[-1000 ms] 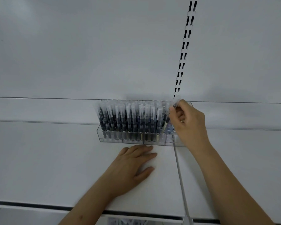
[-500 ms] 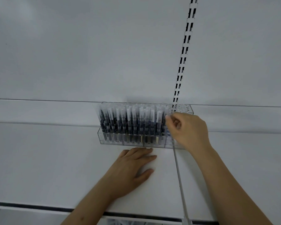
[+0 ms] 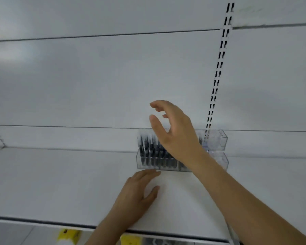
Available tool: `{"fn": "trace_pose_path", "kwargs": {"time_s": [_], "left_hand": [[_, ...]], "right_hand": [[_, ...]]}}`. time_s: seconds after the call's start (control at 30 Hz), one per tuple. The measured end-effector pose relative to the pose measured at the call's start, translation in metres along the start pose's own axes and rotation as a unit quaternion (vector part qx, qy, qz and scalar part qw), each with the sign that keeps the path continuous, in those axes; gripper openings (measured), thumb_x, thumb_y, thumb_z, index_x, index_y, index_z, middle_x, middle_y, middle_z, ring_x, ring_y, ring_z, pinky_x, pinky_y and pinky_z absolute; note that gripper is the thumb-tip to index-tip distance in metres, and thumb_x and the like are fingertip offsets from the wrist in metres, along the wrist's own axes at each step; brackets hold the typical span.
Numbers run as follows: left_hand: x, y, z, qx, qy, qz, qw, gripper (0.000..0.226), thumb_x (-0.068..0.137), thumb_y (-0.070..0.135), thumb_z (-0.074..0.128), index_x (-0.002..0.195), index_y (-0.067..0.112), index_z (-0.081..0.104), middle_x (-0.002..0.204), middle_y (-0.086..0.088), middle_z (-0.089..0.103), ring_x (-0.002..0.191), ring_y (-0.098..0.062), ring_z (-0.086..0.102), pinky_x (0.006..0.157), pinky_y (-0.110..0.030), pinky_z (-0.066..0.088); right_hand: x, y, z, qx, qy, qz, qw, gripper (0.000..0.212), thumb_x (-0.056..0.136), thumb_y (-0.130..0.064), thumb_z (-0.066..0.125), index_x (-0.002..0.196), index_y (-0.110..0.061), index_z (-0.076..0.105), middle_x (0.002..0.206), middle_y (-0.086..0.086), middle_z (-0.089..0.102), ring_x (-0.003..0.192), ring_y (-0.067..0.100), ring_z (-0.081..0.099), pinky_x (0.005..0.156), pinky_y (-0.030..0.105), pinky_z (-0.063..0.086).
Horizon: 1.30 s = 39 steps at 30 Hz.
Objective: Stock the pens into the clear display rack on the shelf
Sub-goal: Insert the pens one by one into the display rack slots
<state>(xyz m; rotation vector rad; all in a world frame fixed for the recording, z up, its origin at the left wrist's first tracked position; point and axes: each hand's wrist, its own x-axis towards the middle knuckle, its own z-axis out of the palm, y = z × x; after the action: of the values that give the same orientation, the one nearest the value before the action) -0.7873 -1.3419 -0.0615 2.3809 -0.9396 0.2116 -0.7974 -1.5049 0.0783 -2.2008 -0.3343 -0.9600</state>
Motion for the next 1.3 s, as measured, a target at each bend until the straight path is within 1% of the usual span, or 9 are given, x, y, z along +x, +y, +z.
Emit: {"fn": "trace_pose_path", "kwargs": {"time_s": [0.1,0.27,0.47,0.67,0.83,1.03,1.17,1.23,1.3], "left_hand": [[-0.028,-0.032,-0.036,-0.007,0.078,-0.071,0.994,0.047,0.088,0.054,0.042,0.131,0.04,0.049,0.134,0.024,0.05,0.124,0.005,0.043,0.107,-0.028,0.039],[-0.085,-0.083,-0.099,0.013,0.171,-0.17,0.97,0.038,0.093,0.038,0.053,0.131,0.04,0.049,0.133,0.023,0.05,0.125,0.003,0.043,0.107,-0.026,0.038],[-0.136,-0.144,-0.155,0.036,0.223,-0.252,0.941,0.038,0.095,0.039,0.05,0.132,0.041,0.046,0.135,0.025,0.046,0.126,0.006,0.039,0.109,-0.018,0.032],[-0.161,-0.224,-0.204,0.048,0.254,-0.286,0.923,0.037,0.095,0.042,0.048,0.132,0.042,0.045,0.135,0.026,0.045,0.126,0.007,0.038,0.109,-0.021,0.033],[-0.166,-0.312,-0.25,0.068,0.244,-0.311,0.916,0.038,0.095,0.042,0.046,0.133,0.041,0.044,0.135,0.027,0.043,0.126,0.008,0.037,0.109,-0.018,0.031],[-0.176,-0.414,-0.315,0.091,0.222,-0.346,0.907,0.038,0.094,0.043,0.045,0.131,0.04,0.045,0.132,0.027,0.044,0.125,0.007,0.038,0.107,-0.017,0.031],[-0.196,-0.471,-0.352,0.086,0.236,-0.368,0.895,0.037,0.094,0.043,0.045,0.132,0.04,0.045,0.132,0.026,0.044,0.124,0.006,0.039,0.107,-0.019,0.033],[-0.208,-0.497,-0.369,0.083,0.242,-0.378,0.89,0.037,0.095,0.043,0.045,0.132,0.04,0.045,0.132,0.026,0.044,0.123,0.006,0.039,0.107,-0.018,0.034],[-0.219,-0.526,-0.387,0.076,0.252,-0.383,0.886,0.037,0.095,0.042,0.046,0.132,0.039,0.046,0.132,0.025,0.045,0.123,0.006,0.04,0.106,-0.018,0.034]], "right_hand": [[0.012,-0.046,0.053,0.032,-0.03,-0.042,0.998,0.042,0.1,-0.038,0.049,0.138,-0.019,0.049,0.138,-0.01,0.053,0.128,0.004,0.045,0.105,0.019,0.036],[0.03,-0.118,0.142,0.082,-0.07,-0.096,0.99,0.044,0.1,-0.039,0.048,0.14,-0.021,0.045,0.141,-0.011,0.05,0.131,0.001,0.041,0.104,0.005,0.022],[0.048,-0.172,0.238,0.149,-0.124,-0.121,0.974,0.044,0.1,-0.043,0.046,0.14,-0.024,0.045,0.14,-0.015,0.05,0.13,0.0,0.042,0.104,0.015,0.032],[0.073,-0.207,0.348,0.176,-0.162,-0.145,0.96,0.047,0.097,-0.047,0.042,0.139,-0.025,0.046,0.138,-0.015,0.051,0.125,-0.003,0.044,0.102,0.011,0.032],[0.109,-0.231,0.45,0.2,-0.183,-0.155,0.95,0.048,0.097,-0.047,0.043,0.139,-0.025,0.045,0.138,-0.016,0.051,0.125,-0.003,0.044,0.101,0.007,0.029],[0.165,-0.265,0.564,0.244,-0.191,-0.135,0.941,0.052,0.096,-0.054,0.038,0.139,-0.026,0.046,0.14,-0.015,0.051,0.128,0.0,0.044,0.105,0.019,0.036],[0.188,-0.296,0.636,0.264,-0.206,-0.14,0.932,0.048,0.099,-0.049,0.042,0.139,-0.023,0.046,0.139,-0.011,0.052,0.128,0.004,0.047,0.106,0.023,0.039],[0.195,-0.313,0.669,0.265,-0.218,-0.145,0.928,0.047,0.099,-0.048,0.043,0.139,-0.023,0.046,0.139,-0.012,0.052,0.128,0.003,0.048,0.104,0.019,0.039],[0.199,-0.329,0.7,0.257,-0.229,-0.151,0.927,0.049,0.098,-0.052,0.041,0.139,-0.024,0.046,0.136,-0.015,0.051,0.124,-0.001,0.047,0.099,0.006,0.033]]}}
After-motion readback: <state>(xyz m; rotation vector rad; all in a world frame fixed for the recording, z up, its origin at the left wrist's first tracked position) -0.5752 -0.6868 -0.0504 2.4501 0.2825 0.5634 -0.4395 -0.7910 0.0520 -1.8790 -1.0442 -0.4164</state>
